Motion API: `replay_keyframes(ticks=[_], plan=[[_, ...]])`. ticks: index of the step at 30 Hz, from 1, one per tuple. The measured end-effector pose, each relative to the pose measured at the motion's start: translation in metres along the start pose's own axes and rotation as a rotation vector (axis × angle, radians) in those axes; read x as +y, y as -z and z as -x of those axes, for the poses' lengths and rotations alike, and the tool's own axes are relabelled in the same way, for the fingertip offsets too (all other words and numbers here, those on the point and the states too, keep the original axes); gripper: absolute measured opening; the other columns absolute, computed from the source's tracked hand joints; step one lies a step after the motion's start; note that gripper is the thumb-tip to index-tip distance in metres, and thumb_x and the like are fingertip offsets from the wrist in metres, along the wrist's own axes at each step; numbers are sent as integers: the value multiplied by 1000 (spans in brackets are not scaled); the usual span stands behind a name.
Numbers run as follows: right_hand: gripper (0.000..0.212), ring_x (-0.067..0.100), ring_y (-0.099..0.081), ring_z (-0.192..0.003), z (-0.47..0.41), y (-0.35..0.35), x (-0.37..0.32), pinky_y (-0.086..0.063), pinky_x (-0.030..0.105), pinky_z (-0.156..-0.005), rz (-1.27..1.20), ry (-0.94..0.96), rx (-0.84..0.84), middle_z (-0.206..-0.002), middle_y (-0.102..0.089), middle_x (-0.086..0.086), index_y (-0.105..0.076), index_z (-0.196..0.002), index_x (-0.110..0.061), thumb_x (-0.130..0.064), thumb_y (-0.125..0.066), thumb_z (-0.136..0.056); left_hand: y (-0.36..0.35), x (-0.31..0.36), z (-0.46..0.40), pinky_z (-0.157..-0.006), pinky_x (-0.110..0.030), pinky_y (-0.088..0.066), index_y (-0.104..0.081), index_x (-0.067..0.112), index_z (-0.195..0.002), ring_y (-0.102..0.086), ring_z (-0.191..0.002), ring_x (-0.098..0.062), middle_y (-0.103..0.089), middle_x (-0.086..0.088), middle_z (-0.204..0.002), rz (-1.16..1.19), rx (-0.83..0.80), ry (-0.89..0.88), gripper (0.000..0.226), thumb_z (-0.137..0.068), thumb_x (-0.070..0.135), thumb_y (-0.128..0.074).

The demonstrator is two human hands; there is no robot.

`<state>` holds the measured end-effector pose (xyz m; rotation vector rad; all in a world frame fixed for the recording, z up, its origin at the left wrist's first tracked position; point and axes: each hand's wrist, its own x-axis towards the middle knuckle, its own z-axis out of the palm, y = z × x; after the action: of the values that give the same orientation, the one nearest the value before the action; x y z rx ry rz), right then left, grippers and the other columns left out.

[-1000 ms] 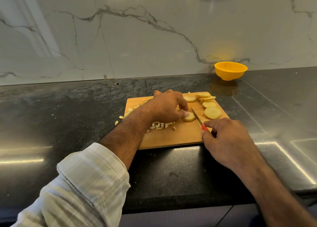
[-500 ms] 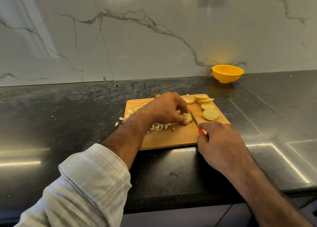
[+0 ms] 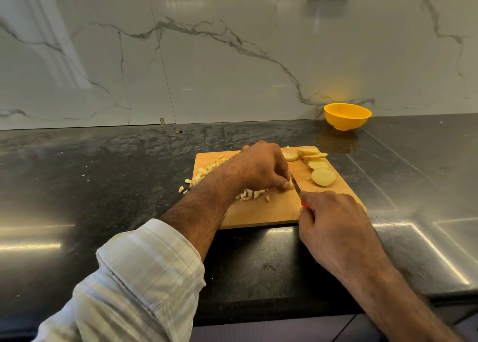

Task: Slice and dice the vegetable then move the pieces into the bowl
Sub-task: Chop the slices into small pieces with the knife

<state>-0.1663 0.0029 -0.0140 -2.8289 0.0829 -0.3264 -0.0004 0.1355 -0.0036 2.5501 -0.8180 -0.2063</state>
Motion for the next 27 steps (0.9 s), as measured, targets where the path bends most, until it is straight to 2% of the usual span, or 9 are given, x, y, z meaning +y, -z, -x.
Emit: replay_keyframes(ticks=[4, 7, 13, 17, 19, 23, 27], plan=[[30, 15, -57, -105, -2, -4, -2, -50, 30, -86, 78, -9, -46, -117, -65, -6, -63, -131, -28, -32, -49, -106, -1, 1, -1, -118, -62, -35, -82, 31, -94, -61, -106, -5, -74, 19, -97, -45, 10, -13, 6, -89, 33, -84], [24, 16, -55, -102, -11, -6, -4, -49, 30, -82, 100, -20, -133, -115, -63, -5, -62, -124, -30, -33, -57, -101, 0, 2, 0, -117, -61, -36, -83, 30, -95, -59, -101, -3, -75, 19, -98, -62, 13, -23, 7, -89, 34, -84], [30, 10, -49, -87, -29, -6, 4, -44, 25, -70, 69, -35, -201, -97, -53, -10, -66, -127, -31, -31, -65, -97, 0, 4, 2, -114, -58, -42, -84, 27, -94, -60, -103, -5, -74, 18, -96, -69, 21, -19, 8, -89, 33, -85], [27, 13, -53, -89, -39, -3, 13, -43, 26, -69, 3, -85, -155, -103, -59, -4, -70, -122, -25, -28, -64, -96, 1, 3, 5, -114, -58, -40, -84, 30, -98, -62, -105, -5, -75, 19, -100, -102, 23, -22, 12, -89, 37, -85], [29, 13, -54, -95, -37, -4, 17, -44, 25, -72, -20, -75, -122, -111, -62, -4, -71, -125, -29, -30, -62, -98, 2, 2, 7, -116, -58, -35, -83, 32, -101, -61, -109, -6, -75, 19, -103, -115, 23, -24, 13, -89, 37, -85], [32, 12, -57, -99, -23, -3, 15, -53, 28, -80, -21, -34, -48, -116, -65, -6, -68, -132, -32, -35, -57, -103, 2, -1, 8, -113, -57, -43, -84, 28, -96, -64, -102, -4, -76, 19, -94, -35, 31, -23, 13, -86, 35, -87], [31, 11, -59, -95, -10, 0, 4, -55, 26, -77, -10, -14, -16, -113, -67, -6, -67, -133, -31, -34, -57, -104, 3, -1, 9, -112, -57, -46, -84, 24, -94, -65, -96, -4, -77, 16, -91, 0, 41, -16, 13, -85, 32, -88]])
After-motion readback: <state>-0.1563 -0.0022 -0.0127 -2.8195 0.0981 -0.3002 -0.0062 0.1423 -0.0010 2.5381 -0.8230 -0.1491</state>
